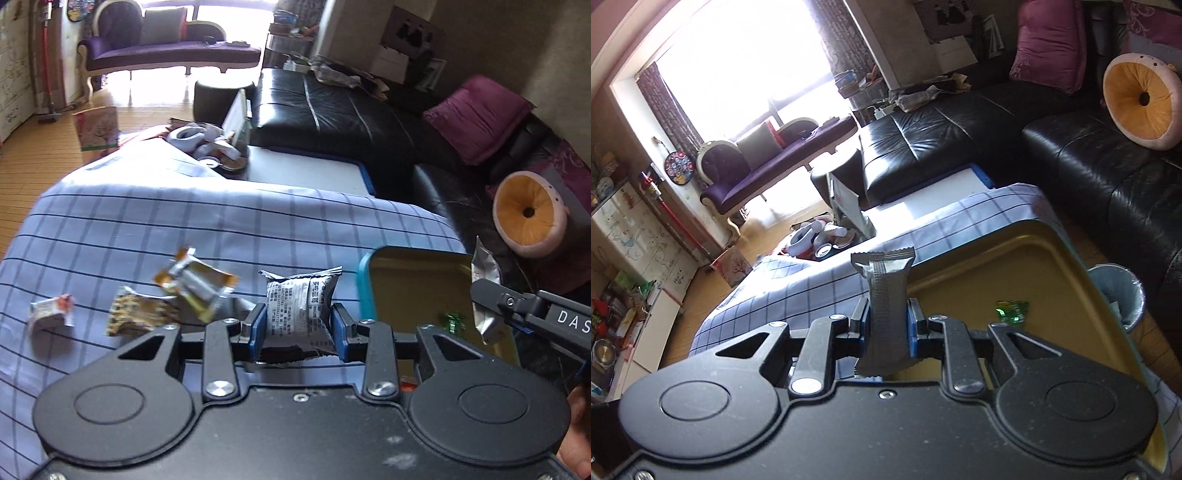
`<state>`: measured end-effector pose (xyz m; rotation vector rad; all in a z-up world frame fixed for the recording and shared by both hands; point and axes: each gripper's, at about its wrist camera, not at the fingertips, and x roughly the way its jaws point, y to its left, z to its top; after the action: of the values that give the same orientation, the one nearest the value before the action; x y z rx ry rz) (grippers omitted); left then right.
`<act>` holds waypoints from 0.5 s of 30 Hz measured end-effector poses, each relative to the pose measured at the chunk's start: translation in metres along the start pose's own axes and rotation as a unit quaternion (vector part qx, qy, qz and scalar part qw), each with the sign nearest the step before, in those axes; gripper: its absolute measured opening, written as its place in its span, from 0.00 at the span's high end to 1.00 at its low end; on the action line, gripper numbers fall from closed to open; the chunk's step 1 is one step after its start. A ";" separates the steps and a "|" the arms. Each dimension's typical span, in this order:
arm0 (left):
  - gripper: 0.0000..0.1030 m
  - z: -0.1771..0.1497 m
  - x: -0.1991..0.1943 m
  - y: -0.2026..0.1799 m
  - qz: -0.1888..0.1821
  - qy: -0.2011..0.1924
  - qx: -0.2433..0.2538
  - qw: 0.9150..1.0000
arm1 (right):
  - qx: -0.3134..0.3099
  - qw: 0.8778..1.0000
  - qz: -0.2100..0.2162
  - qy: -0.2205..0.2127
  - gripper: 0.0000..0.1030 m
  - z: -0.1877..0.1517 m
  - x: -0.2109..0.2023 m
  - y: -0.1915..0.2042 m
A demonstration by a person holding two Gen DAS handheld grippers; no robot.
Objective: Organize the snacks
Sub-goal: 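Carry the white bag with left tool while right carries silver bar to tray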
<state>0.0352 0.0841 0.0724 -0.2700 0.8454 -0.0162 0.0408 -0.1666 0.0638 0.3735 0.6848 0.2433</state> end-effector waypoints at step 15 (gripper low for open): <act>0.65 -0.006 0.062 -0.083 -0.022 0.057 0.047 0.997 | -0.062 0.996 -0.069 -0.015 0.72 0.004 -0.023 -0.034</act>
<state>0.0792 -0.0053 0.0431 -0.2001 0.9482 -0.1143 0.0294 -0.2060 0.0653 0.2097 0.6589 0.1471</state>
